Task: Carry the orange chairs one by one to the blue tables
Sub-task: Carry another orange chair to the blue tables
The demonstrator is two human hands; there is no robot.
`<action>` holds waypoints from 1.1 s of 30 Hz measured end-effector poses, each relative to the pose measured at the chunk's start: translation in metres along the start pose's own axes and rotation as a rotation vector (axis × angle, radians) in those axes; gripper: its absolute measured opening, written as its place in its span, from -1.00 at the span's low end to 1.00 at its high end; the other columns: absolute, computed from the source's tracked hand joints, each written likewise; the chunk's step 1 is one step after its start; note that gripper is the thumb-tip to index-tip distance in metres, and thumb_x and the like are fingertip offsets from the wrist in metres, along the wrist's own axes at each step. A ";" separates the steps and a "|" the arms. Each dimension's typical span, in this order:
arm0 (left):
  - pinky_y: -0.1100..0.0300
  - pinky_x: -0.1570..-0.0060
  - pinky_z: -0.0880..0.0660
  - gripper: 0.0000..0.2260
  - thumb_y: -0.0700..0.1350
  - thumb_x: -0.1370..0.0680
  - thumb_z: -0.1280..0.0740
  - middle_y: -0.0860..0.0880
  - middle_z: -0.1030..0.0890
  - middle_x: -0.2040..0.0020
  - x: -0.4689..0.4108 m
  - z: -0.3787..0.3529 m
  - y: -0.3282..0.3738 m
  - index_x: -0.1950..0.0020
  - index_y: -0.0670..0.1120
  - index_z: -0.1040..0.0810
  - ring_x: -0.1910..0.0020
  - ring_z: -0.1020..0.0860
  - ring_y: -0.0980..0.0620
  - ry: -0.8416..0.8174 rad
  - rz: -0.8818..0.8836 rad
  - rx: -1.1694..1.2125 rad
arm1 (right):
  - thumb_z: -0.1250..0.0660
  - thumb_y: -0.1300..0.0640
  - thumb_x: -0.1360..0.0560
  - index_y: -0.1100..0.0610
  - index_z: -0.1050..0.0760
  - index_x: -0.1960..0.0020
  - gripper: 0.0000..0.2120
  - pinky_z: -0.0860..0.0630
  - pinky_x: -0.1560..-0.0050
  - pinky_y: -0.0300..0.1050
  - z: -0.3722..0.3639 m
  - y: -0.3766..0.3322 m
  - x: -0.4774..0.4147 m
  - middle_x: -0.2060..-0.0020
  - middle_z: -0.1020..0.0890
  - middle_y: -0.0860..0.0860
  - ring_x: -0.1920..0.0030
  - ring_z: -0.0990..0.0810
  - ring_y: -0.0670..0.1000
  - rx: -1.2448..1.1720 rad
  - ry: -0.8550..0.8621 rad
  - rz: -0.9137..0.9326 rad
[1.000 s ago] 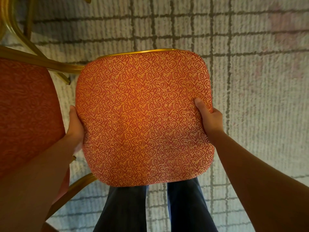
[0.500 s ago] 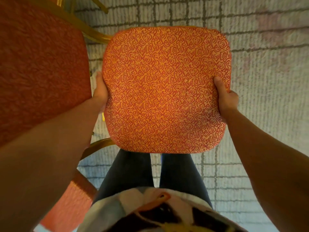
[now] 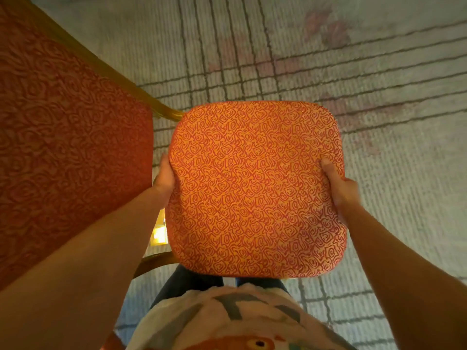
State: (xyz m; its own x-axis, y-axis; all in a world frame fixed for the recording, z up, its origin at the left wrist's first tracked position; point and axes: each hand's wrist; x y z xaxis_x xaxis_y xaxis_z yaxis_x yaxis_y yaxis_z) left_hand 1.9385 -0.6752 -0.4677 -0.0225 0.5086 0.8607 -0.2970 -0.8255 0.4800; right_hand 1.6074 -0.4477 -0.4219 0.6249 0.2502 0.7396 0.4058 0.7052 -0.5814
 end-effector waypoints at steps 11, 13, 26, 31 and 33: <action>-0.15 -0.24 -0.45 -0.03 0.56 -0.23 0.03 -0.30 -0.58 -0.17 0.066 -0.125 0.051 -0.26 -0.13 -0.56 -0.14 -0.56 -0.26 -0.002 -0.118 -0.169 | -0.43 -0.41 -0.26 0.10 -0.56 0.14 -0.43 -0.54 -0.21 0.09 0.112 -0.004 0.021 0.04 -0.67 0.13 -0.01 -0.64 0.13 -0.193 0.118 0.046; -0.13 -0.27 -0.43 -0.10 0.57 -0.34 0.05 -0.25 -0.59 -0.18 0.075 -0.144 0.064 -0.27 -0.09 -0.56 -0.15 -0.56 -0.22 -0.091 -0.165 -0.182 | -0.44 -0.39 -0.27 0.09 -0.54 0.20 -0.48 -0.54 -0.20 0.10 0.129 -0.008 0.021 0.07 -0.67 0.12 0.00 -0.64 0.13 -0.239 0.162 0.057; -0.22 -0.20 -0.46 0.00 0.69 0.04 -0.22 -0.13 -0.67 -0.09 -0.030 -0.289 0.128 -0.18 0.08 -0.63 -0.06 -0.63 -0.24 -0.366 -0.168 -0.523 | -0.39 -0.35 -0.36 0.15 -0.54 -0.11 -0.39 -0.47 -0.24 0.03 0.199 -0.024 -0.010 -0.07 -0.61 0.15 -0.07 -0.57 0.13 -0.400 0.393 0.034; -0.20 -0.24 -0.44 -0.01 0.69 0.00 -0.20 -0.11 -0.67 -0.11 -0.021 -0.366 0.189 -0.22 0.10 -0.60 -0.11 -0.62 -0.20 -0.485 -0.197 -0.588 | -0.37 -0.58 0.00 0.09 -0.55 -0.04 -0.11 -0.49 -0.27 0.10 0.212 -0.064 -0.047 -0.05 -0.63 0.14 -0.08 -0.61 0.15 -0.448 0.466 -0.013; -0.20 -0.26 -0.44 0.00 0.69 0.00 -0.21 -0.12 -0.66 -0.13 -0.011 -0.395 0.218 -0.23 0.09 -0.60 -0.11 -0.62 -0.19 -0.499 -0.221 -0.606 | -0.34 -0.63 0.08 0.09 -0.56 0.03 -0.07 -0.51 -0.24 0.10 0.221 -0.086 -0.062 0.01 -0.64 0.12 -0.04 -0.62 0.14 -0.464 0.485 -0.014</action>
State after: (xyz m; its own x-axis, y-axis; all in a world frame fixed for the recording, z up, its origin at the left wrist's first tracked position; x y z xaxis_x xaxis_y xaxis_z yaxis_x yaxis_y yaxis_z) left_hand 1.4966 -0.7640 -0.4391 0.4827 0.3568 0.7998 -0.7130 -0.3703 0.5954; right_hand 1.3864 -0.3771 -0.3425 0.8023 -0.1604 0.5750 0.5933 0.3207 -0.7384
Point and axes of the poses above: each hand's wrist, its own x-axis away from the middle knuckle, its own z-axis out of the back of the hand, y = z × x
